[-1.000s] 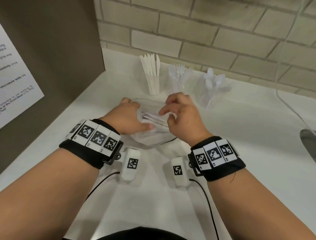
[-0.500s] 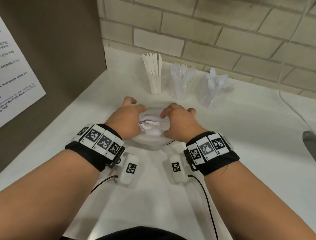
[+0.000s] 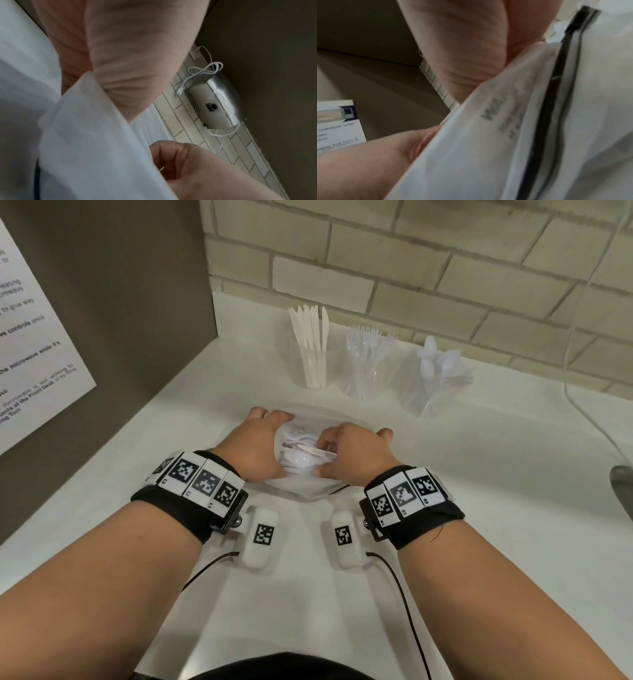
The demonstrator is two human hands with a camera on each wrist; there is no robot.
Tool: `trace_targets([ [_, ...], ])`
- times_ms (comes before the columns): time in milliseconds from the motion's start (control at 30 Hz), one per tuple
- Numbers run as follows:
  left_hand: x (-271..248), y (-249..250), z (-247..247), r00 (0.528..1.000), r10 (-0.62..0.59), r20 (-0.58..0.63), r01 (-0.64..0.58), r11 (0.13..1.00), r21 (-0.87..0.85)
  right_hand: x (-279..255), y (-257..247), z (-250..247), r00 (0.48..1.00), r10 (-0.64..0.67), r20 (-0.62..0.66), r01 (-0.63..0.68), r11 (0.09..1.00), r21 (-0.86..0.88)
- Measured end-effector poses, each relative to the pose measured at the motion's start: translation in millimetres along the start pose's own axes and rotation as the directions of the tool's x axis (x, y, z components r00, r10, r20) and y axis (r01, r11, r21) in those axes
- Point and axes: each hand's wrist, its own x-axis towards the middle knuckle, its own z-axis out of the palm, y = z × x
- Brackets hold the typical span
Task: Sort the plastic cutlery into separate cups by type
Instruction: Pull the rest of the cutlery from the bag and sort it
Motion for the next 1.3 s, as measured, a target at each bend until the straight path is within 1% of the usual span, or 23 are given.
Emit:
trace_targets([
  [133,-2.4,1.7,2.6,0.999,0.031,-0.011,-0.031,0.999,-0.014,2.1,-2.3,-1.3,0.999,0.037,0.008,-0.037,0.998,0.058],
  [267,-4.3,-1.3,2.4,0.998,0.061,0.025,-0.061,0.998,0.015,3.5,-2.0,-5.9,0.998,0.024,0.052,-0.025,0.999,0.024],
  [333,-4.6,-2.4,3.3,0.997,0.071,0.018,-0.071,0.997,0.022,5.4,-2.6,-9.8,0.995,0.026,0.094,-0.028,0.999,0.016],
  [367,-5.0,-2.0,4.3,0.997,0.075,0.012,-0.075,0.997,0.024,6.3,-4.0,-11.3,0.994,0.029,0.109,-0.028,1.0,-0.01],
  [433,-5.8,0.4,7.3,0.997,0.078,0.012,-0.078,0.997,0.02,7.9,-7.2,-12.4,0.995,0.03,0.098,-0.023,0.997,-0.077],
  [500,-5.7,1.7,9.3,0.996,0.085,0.013,-0.085,0.996,0.008,8.8,-9.8,-11.7,0.993,0.011,0.117,0.001,0.995,-0.103],
  [600,-4.2,-1.0,9.1,0.995,0.102,0.017,-0.101,0.993,-0.056,9.2,-11.5,-8.1,0.978,-0.006,0.211,0.029,0.994,-0.107],
  [667,-2.4,-2.4,7.3,0.994,0.105,0.042,-0.101,0.991,-0.086,9.6,-11.5,-7.5,0.978,-0.002,0.209,0.029,0.992,-0.125],
  [767,1.3,-5.6,6.2,0.995,0.077,0.061,-0.074,0.996,-0.055,10.1,-10.6,-7.7,0.986,0.015,0.168,0.001,0.995,-0.099],
  [833,4.0,-9.2,6.6,0.998,0.033,0.055,-0.032,0.999,-0.015,10.9,-8.7,-7.3,0.987,0.018,0.159,-0.006,0.997,-0.071],
  [967,5.9,-10.3,6.9,0.997,-0.051,0.061,0.049,0.998,0.028,11.5,-7.0,-5.8,0.981,0.004,0.196,0.013,0.996,-0.085],
  [1067,4.6,-4.7,11.0,0.998,-0.02,0.06,0.021,1.0,-0.009,9.2,-7.3,-6.9,0.971,-0.032,0.237,0.037,0.999,-0.02],
  [1167,5.5,-6.4,12.4,0.998,-0.002,0.069,0.002,1.0,0.002,6.9,-3.5,-7.8,0.975,-0.05,0.217,0.035,0.997,0.074],
  [1300,6.4,-11.8,5.5,0.996,-0.067,0.067,0.067,0.998,-0.002,2.0,1.8,-8.5,0.971,-0.144,0.188,0.125,0.986,0.113],
])
